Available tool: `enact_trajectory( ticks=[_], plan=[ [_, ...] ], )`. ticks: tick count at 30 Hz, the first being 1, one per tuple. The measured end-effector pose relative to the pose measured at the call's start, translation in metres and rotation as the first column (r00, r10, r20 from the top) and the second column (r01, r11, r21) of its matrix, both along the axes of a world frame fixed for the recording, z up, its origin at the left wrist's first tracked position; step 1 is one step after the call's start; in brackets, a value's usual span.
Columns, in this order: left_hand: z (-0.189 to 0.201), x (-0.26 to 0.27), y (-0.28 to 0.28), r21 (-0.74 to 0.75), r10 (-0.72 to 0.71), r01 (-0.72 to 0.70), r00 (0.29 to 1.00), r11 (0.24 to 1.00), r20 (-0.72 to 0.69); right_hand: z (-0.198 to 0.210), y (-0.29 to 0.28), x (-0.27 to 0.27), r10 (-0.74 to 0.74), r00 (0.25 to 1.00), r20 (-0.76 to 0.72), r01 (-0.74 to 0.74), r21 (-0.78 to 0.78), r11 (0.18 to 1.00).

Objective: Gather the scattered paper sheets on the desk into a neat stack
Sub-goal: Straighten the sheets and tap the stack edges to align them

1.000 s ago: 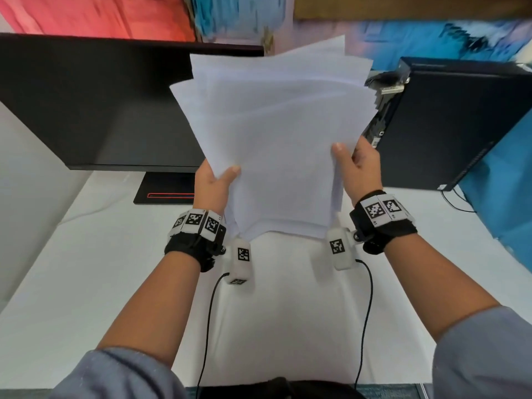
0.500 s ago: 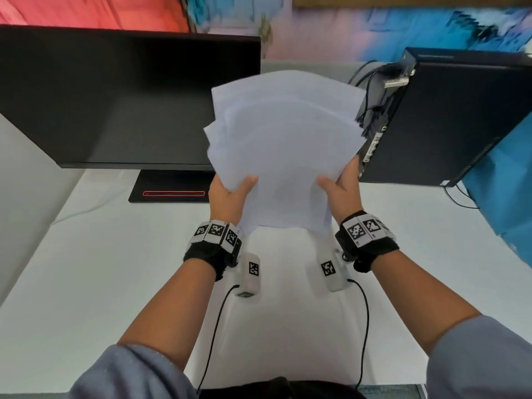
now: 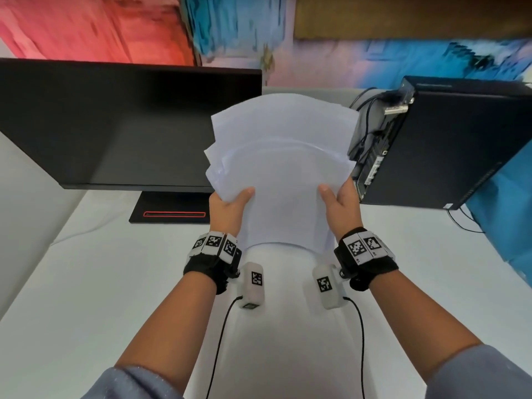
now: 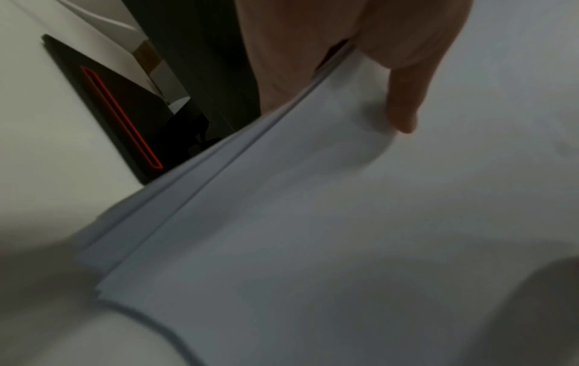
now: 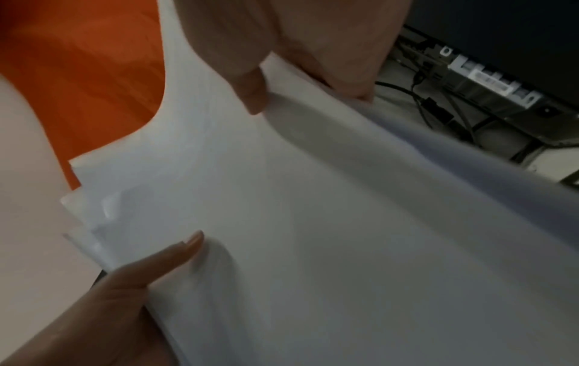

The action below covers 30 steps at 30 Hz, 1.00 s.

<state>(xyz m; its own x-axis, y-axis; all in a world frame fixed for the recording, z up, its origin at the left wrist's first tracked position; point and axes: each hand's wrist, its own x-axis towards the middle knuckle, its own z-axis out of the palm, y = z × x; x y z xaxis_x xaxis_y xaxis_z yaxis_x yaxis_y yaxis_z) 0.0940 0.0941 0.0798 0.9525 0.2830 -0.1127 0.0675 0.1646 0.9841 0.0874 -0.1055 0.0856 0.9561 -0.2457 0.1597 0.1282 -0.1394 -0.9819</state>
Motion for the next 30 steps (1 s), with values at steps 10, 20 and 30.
enact_trajectory(
  ticks=[10, 20, 30],
  plan=[
    [0.006, 0.007, 0.022, 0.057, -0.219, 0.217, 0.975, 0.975, 0.028, 0.083, -0.013, 0.015, 0.067, 0.935, 0.348, 0.162, -0.586, 0.794],
    [0.000, 0.003, 0.024, -0.010, -0.224, 0.225, 0.973, 0.974, 0.045, 0.105, 0.030, 0.026, 0.426, 0.904, -0.022, 0.020, -0.995, -0.094],
    [-0.006, 0.002, 0.019, -0.034, -0.143, 0.146, 0.986, 0.989, 0.083, 0.094, 0.029, 0.021, 0.372, 0.907, 0.197, 0.116, -0.966, 0.229]
  ],
)
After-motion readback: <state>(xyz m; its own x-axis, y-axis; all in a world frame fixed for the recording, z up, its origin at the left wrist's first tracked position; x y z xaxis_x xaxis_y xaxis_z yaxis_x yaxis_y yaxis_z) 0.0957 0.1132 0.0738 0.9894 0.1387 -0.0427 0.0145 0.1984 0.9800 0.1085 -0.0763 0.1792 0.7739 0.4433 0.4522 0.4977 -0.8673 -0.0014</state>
